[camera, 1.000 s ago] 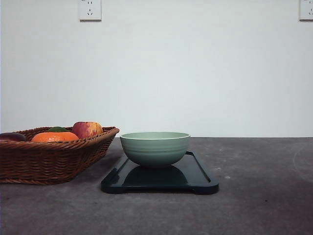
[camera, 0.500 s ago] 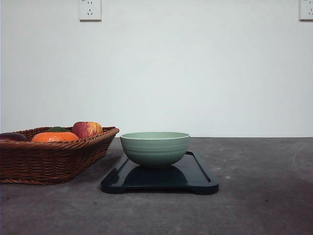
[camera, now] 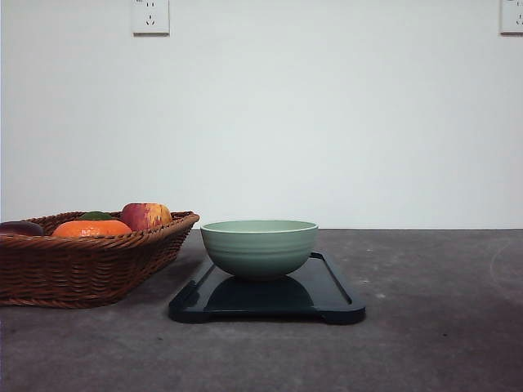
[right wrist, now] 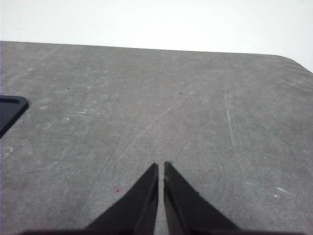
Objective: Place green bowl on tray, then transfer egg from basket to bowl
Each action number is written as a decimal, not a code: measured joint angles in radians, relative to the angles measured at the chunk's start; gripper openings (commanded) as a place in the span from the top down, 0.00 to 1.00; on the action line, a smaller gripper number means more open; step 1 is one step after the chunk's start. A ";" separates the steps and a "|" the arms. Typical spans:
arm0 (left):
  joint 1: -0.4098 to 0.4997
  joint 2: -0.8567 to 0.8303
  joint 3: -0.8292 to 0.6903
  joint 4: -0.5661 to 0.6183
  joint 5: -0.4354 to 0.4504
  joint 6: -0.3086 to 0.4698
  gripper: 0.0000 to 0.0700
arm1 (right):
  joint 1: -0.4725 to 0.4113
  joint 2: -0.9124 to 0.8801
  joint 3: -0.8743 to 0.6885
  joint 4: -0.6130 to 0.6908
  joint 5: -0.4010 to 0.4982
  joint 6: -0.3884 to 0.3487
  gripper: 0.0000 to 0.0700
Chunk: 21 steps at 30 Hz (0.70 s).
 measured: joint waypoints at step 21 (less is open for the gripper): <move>0.000 0.000 0.000 0.000 0.000 0.000 0.99 | 0.000 0.000 0.000 0.000 0.000 0.000 0.98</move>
